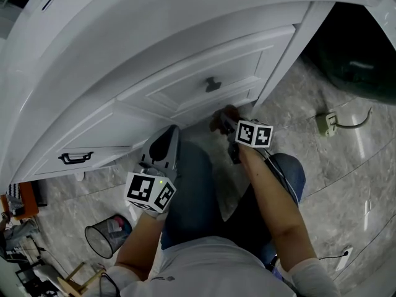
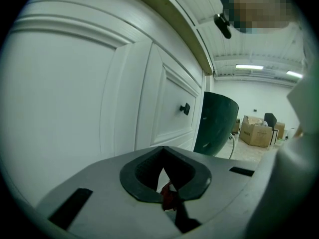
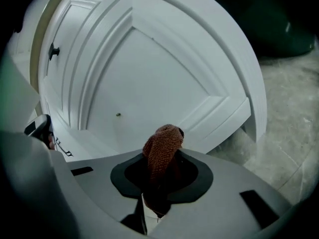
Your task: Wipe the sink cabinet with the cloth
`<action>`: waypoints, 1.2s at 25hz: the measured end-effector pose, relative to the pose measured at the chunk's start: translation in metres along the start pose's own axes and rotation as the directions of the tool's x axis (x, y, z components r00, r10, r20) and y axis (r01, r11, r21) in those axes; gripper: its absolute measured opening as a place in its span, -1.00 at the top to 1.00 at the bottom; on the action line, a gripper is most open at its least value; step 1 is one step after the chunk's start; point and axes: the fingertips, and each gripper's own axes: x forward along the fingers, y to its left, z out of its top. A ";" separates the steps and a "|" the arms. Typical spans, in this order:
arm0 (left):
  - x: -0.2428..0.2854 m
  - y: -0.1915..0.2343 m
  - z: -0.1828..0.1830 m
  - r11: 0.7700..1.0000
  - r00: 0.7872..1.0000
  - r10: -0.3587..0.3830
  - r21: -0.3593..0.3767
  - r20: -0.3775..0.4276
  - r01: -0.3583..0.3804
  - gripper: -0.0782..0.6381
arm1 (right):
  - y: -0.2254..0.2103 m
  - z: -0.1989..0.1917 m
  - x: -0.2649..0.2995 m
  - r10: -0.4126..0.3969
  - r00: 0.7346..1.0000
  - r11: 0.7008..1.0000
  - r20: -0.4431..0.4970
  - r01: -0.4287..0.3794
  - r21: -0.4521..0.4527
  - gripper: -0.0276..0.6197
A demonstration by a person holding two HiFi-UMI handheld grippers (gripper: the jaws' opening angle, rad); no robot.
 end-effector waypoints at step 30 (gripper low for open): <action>-0.011 0.018 -0.002 0.999 0.999 0.037 0.013 -0.010 -0.037 0.75 | 0.095 -0.020 0.022 0.295 0.954 0.954 -0.057 -0.297 -0.033 0.69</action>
